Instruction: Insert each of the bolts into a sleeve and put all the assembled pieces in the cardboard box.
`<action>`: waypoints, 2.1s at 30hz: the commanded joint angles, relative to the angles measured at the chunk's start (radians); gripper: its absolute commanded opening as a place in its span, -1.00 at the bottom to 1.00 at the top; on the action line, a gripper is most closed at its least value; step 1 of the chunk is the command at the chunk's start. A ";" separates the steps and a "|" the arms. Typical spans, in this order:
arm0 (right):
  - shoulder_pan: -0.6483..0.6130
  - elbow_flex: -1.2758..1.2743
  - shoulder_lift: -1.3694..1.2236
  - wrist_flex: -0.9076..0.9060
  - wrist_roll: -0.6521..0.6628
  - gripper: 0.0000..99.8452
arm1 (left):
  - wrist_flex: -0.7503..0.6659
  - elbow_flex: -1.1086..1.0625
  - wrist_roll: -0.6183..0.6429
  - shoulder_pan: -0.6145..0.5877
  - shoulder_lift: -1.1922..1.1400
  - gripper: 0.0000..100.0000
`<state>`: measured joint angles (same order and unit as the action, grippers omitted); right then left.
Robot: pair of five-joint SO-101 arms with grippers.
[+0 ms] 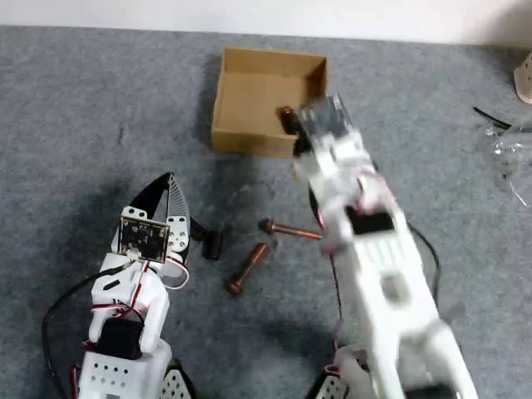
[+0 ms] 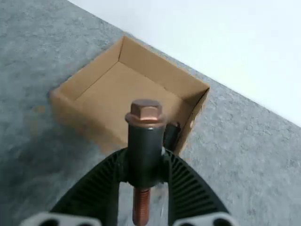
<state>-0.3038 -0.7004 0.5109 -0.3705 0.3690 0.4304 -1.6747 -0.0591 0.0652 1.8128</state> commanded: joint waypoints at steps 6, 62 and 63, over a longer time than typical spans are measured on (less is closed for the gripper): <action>0.033 0.826 -0.688 -0.157 -0.003 -0.99 | -0.018 -0.022 -0.005 0.016 -0.001 -0.99; 0.084 2.479 -1.339 -1.376 -0.101 -0.67 | -0.018 -0.022 -0.005 0.018 -0.001 -0.99; 0.084 2.479 -1.317 -1.389 -0.101 -0.67 | -0.018 -0.022 -0.005 0.018 -0.001 -0.99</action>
<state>-0.2194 1.6502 -0.9344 -1.7070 0.2754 0.4289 -1.6747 -0.0591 0.0683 1.8128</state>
